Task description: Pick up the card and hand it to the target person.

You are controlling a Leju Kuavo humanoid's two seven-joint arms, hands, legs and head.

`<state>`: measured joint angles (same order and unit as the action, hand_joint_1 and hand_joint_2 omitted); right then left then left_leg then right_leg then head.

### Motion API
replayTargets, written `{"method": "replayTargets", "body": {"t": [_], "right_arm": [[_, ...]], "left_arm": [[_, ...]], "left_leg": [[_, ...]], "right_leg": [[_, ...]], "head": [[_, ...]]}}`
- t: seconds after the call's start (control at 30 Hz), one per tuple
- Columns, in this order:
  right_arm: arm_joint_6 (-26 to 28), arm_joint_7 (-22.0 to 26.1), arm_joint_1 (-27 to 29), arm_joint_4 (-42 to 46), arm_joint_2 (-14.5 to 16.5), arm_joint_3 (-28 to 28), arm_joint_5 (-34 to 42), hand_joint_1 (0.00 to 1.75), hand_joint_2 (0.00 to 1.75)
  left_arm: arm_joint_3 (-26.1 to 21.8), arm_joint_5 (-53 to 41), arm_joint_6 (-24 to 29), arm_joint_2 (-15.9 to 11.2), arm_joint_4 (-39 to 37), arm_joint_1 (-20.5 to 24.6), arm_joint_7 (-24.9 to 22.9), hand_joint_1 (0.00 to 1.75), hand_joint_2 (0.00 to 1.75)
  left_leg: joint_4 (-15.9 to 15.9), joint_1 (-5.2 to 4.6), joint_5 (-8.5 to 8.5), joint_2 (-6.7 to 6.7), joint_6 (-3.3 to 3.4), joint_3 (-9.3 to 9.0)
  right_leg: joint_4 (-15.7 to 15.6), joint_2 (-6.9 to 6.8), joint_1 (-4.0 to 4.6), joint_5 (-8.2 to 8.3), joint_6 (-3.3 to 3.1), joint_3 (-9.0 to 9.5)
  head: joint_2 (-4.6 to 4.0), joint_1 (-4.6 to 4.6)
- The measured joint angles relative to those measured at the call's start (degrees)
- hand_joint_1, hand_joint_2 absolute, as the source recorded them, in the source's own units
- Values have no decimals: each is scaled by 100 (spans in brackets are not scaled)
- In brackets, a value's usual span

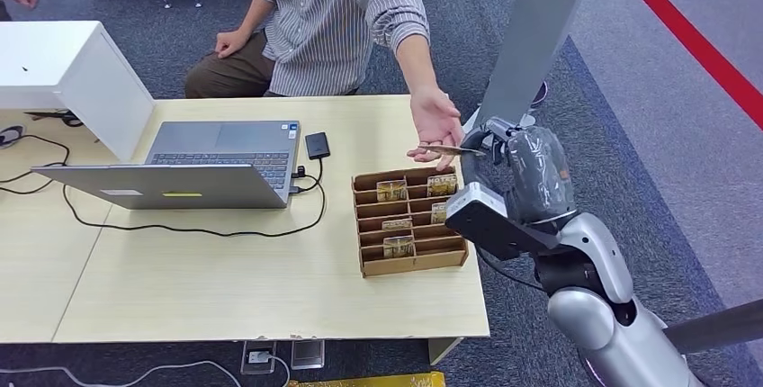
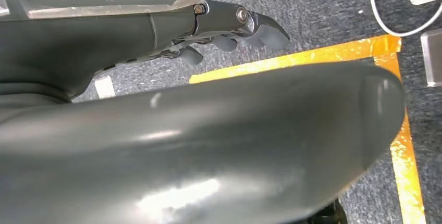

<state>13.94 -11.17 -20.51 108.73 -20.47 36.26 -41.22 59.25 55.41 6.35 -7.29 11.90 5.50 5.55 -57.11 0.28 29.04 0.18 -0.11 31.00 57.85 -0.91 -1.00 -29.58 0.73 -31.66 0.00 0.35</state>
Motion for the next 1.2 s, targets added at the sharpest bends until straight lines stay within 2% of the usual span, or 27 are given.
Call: {"method": "replayTargets", "body": {"t": [0.1,0.2,0.3,0.47,0.6,0.77,0.87,1.03,1.17,1.2], "right_arm": [[489,484,-42,-301,144,70,-99,173,175],[919,767,-63,-630,270,128,-133,173,175],[1176,817,-97,-941,367,178,-217,173,175],[1283,799,-147,-1336,471,262,-279,173,175],[1308,788,-154,-1515,514,307,-285,0,175],[1415,743,-159,-1661,520,363,-251,0,175],[1582,818,-149,-1704,521,371,116,0,175],[1824,1461,23,-1661,519,316,1946,0,175],[1545,1917,324,-1505,511,208,3650,0,175],[1480,1956,365,-1483,509,195,3879,0,175]], "left_arm": [[1,-2,-25,5,1,4,33,0,0],[1,-2,-43,10,2,8,40,0,0],[2,-2,-49,15,2,9,40,0,0],[2,-2,-52,17,1,9,40,0,0],[2,5,-55,17,1,8,46,0,0],[2,20,-32,17,0,7,61,0,0],[2,67,-24,17,0,6,107,0,0],[2,103,26,17,1,1,143,0,0],[0,167,77,17,-1,-3,92,0,0],[0,177,83,17,-1,-3,83,0,0]], "left_leg": [[0,0,0,0,0,1],[0,0,0,0,0,2],[0,0,0,-1,0,2],[0,0,0,-1,0,1],[0,0,0,-1,0,2],[0,0,0,-1,0,2],[0,0,0,0,0,1],[0,0,0,0,0,-1],[0,0,0,0,0,0],[0,0,0,0,0,0]], "right_leg": [[0,0,0,0,0,0],[0,-1,0,0,0,-1],[0,-1,0,0,0,-1],[0,-1,0,0,0,-2],[0,-1,0,0,0,-3],[0,-1,0,0,0,-3],[0,-1,0,0,0,-3],[0,0,0,0,0,-4],[0,0,0,0,0,-5],[-1,0,0,0,0,-6]], "head": [[0,0],[0,2],[0,1],[1,-2],[1,-3],[0,2],[0,2],[1,1],[0,-2],[0,-1]]}}
